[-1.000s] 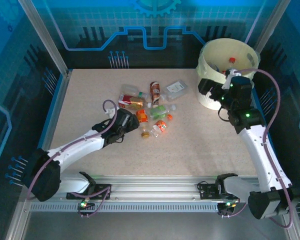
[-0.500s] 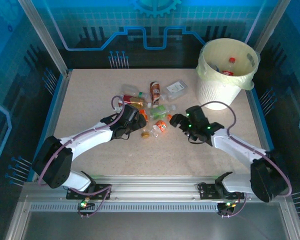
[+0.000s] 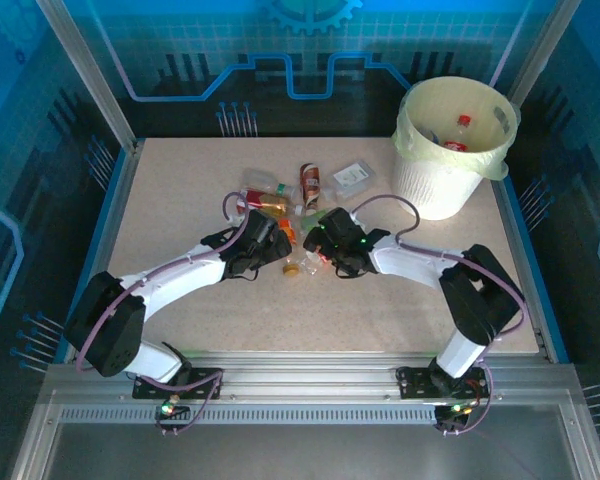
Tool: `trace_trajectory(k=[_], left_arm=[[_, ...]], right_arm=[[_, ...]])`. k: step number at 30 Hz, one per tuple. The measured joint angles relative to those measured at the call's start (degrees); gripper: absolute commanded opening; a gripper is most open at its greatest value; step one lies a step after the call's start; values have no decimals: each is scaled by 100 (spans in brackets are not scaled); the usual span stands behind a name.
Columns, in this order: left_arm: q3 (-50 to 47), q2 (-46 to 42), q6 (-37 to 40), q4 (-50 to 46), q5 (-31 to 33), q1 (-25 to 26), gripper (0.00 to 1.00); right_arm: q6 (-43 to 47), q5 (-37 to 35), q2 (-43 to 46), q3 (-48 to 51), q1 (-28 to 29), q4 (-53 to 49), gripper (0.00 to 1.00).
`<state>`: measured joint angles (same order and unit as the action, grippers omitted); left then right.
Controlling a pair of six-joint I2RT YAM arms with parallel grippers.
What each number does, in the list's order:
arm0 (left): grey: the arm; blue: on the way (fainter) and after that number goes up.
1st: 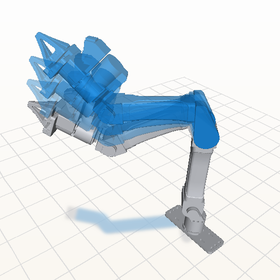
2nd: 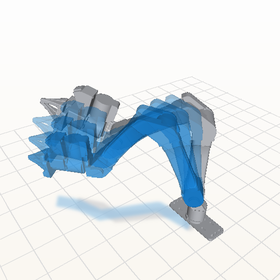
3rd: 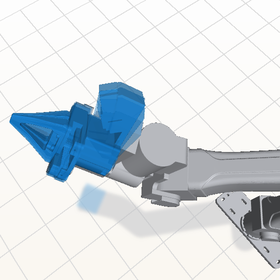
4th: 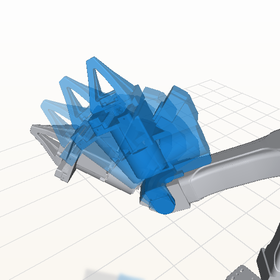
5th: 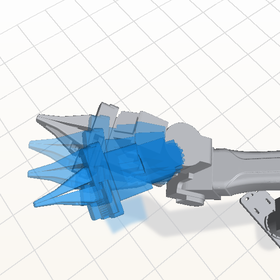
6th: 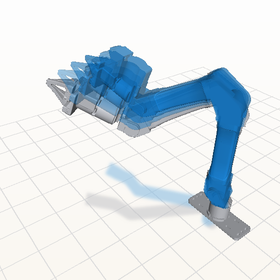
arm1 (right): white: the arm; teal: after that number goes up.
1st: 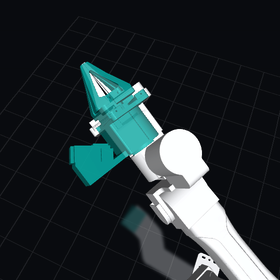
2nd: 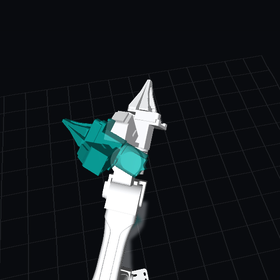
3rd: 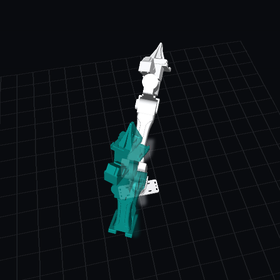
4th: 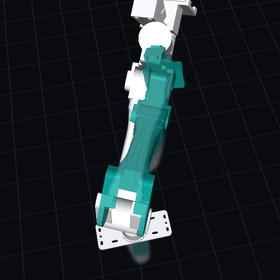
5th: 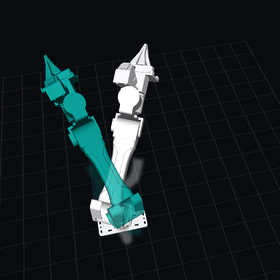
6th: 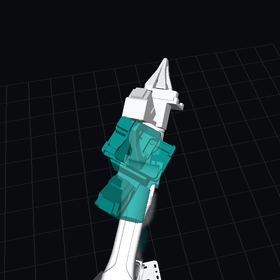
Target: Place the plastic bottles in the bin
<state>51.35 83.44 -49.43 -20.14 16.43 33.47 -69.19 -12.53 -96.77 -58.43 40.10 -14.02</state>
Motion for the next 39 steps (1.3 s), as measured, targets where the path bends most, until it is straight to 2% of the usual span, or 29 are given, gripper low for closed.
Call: trace_trajectory(k=[8, 19, 25, 35, 39], left_arm=[[-2, -2, 0, -57, 2, 0, 99], [-7, -2, 0, -57, 24, 0, 99], [-7, 0, 0, -57, 22, 0, 99], [-7, -2, 0, -42, 15, 0, 99], [-11, -2, 9, 35, -85, 0, 99]], right_arm=[[345, -81, -739, -431, 79, -339, 100], [1091, -181, -704, -361, 87, -667, 98], [1644, -402, -531, -114, 87, -933, 86], [2507, -527, -472, -7, 76, -1064, 56], [2712, -529, -339, 125, 72, -1040, 52]])
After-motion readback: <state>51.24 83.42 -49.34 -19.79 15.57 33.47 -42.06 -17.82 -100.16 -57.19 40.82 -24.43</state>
